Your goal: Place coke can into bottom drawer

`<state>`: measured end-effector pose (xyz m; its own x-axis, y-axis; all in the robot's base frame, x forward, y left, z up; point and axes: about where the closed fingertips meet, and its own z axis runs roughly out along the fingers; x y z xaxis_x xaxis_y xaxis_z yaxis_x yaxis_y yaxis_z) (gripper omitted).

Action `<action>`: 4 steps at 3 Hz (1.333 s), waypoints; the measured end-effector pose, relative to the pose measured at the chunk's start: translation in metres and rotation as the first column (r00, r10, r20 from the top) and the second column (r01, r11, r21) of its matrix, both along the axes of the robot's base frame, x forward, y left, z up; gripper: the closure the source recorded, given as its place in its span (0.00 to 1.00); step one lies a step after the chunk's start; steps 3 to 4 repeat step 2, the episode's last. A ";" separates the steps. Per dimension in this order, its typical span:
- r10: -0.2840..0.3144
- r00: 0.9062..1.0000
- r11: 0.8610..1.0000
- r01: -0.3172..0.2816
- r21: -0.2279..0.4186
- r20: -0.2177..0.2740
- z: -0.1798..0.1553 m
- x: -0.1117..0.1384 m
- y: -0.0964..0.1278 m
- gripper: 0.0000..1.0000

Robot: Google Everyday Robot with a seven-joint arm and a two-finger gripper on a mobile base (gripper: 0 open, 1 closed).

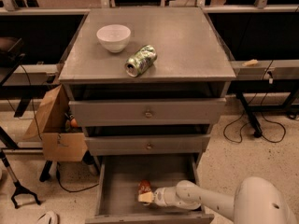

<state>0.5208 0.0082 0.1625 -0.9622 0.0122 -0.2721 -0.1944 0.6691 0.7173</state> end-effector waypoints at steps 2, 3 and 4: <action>0.012 0.999 1.000 -0.012 -0.011 0.036 0.018 0.008 -0.003 0.00; 0.012 0.999 1.000 -0.012 -0.011 0.036 0.018 0.008 -0.003 0.00; 0.012 0.999 1.000 -0.012 -0.011 0.036 0.018 0.008 -0.003 0.00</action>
Offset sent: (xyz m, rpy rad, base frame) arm 0.0063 -0.0024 0.0146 -0.0090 -0.0302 0.0092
